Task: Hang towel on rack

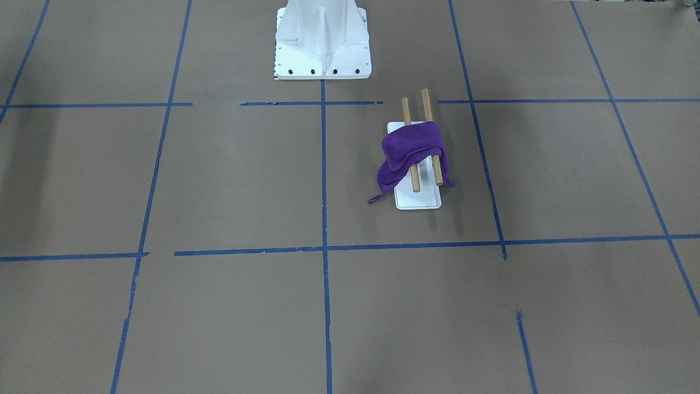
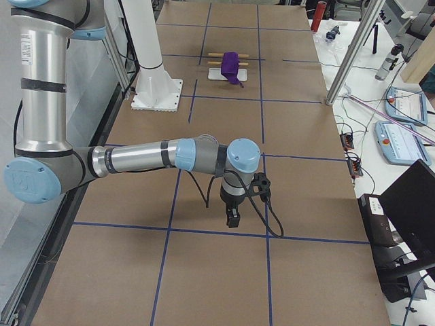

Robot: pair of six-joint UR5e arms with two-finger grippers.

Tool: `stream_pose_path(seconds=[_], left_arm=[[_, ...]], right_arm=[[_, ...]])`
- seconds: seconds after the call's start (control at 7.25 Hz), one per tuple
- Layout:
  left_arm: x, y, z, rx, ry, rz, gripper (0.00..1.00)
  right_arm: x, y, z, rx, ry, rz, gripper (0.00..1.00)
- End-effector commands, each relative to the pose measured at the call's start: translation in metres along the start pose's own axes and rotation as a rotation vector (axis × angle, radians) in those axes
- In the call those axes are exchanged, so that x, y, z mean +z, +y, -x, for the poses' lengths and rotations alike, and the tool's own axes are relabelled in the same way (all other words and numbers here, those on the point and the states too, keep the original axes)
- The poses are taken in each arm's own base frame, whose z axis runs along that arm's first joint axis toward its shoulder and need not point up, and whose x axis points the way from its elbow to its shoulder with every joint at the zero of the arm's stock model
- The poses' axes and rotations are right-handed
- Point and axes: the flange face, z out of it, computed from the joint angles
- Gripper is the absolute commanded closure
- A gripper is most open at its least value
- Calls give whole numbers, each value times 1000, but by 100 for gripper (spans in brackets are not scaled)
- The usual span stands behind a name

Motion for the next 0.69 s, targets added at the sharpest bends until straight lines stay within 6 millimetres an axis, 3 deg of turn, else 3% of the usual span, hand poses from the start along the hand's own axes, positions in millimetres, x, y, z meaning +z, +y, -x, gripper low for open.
stream_pose_path(seconds=[0.0, 0.28, 0.41, 0.55], left_arm=[[-3, -8, -5, 25, -9, -18, 0], [-2, -22, -5, 46, -12, -31, 0], [19, -21, 13, 19, -7, 5, 0], [22, -18, 16, 12, -8, 11, 0]], right_arm=[[6, 7, -2, 4, -12, -13, 0], [5, 5, 0, -27, -2, -41, 0], [6, 4, 0, -27, 0, -42, 0], [7, 4, 0, -23, 0, -39, 0]])
